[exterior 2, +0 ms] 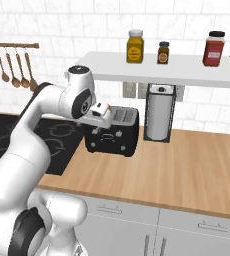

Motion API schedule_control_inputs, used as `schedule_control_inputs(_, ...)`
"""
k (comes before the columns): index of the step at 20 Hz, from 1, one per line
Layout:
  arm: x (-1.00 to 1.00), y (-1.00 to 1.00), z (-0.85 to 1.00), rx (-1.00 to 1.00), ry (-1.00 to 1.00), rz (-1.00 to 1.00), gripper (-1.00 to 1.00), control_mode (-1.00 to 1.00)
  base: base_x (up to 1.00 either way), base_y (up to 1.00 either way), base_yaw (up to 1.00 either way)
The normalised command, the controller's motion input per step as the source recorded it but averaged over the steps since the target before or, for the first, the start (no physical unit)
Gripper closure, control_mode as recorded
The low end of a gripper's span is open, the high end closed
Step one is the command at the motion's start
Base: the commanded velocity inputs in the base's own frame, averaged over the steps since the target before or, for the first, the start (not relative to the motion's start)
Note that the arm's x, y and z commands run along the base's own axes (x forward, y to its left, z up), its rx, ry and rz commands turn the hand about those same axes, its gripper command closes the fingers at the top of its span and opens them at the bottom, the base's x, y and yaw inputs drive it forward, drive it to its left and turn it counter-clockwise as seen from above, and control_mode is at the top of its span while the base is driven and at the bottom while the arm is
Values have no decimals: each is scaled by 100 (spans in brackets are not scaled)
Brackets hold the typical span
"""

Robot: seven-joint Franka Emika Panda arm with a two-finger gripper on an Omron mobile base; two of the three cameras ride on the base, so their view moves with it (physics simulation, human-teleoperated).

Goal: Start the toaster. Once the lever pops up, take the bread to the plate on the dining counter.

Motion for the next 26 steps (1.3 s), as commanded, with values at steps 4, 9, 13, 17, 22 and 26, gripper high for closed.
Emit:
schedule_control_inputs(4,36,27,-82,0,-8,-1,-100,-100,0,0,0)
schedule_control_inputs(9,32,40,-22,1,-7,0,-100,-100,0,0,0)
schedule_control_inputs(13,56,19,-1,0,1,0,-100,-100,0,0,0)
schedule_control_inputs(17,64,2,-3,0,0,0,-100,-100,0,0,0)
schedule_control_inputs(22,32,0,-47,0,-6,1,-100,-100,0,0,0)
schedule_control_inputs(26,36,-1,-22,1,-8,2,-100,-100,0,0,0)
